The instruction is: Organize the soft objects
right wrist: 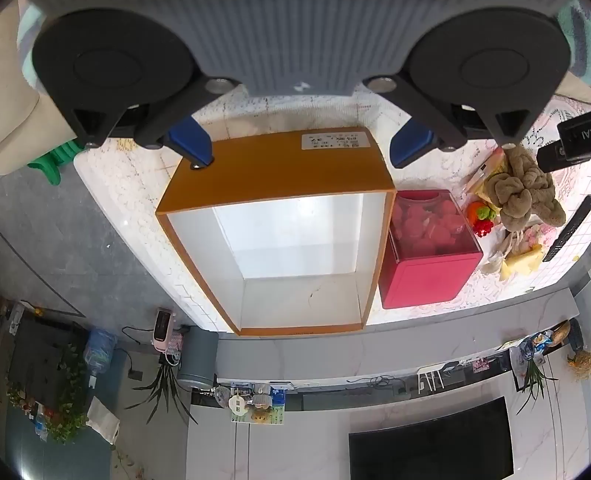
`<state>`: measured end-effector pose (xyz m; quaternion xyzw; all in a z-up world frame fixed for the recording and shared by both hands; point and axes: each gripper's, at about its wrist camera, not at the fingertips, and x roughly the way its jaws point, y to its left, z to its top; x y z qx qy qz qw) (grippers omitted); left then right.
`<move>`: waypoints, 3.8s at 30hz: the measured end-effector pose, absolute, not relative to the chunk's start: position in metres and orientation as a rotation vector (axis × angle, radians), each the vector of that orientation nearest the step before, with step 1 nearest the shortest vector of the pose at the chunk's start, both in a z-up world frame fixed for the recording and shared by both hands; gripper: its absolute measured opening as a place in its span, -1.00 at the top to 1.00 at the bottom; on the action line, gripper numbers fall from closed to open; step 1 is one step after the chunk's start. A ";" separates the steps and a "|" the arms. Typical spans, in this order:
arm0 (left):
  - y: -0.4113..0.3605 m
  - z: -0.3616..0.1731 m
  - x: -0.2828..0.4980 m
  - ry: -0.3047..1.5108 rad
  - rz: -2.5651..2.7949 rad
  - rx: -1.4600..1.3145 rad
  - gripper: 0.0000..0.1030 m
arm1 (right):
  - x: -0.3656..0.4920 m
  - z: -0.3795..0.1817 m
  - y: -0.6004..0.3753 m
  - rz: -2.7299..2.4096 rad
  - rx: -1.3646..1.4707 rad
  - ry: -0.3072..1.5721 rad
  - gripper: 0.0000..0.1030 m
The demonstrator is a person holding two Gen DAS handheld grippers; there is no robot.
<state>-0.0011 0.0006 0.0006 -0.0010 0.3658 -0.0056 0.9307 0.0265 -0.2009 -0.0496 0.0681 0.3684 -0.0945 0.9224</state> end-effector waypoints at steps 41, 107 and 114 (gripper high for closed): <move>0.003 0.002 -0.001 0.758 -0.002 0.007 -1.00 | 0.028 -0.051 -0.194 -0.184 0.116 0.767 -0.95; 0.022 -0.003 0.010 0.770 -0.052 0.041 -0.91 | 0.035 -0.052 -0.177 -0.033 0.130 0.748 -0.95; 0.059 -0.009 0.034 0.802 -0.114 0.039 -0.59 | 0.065 -0.053 -0.133 0.145 0.039 0.724 -0.38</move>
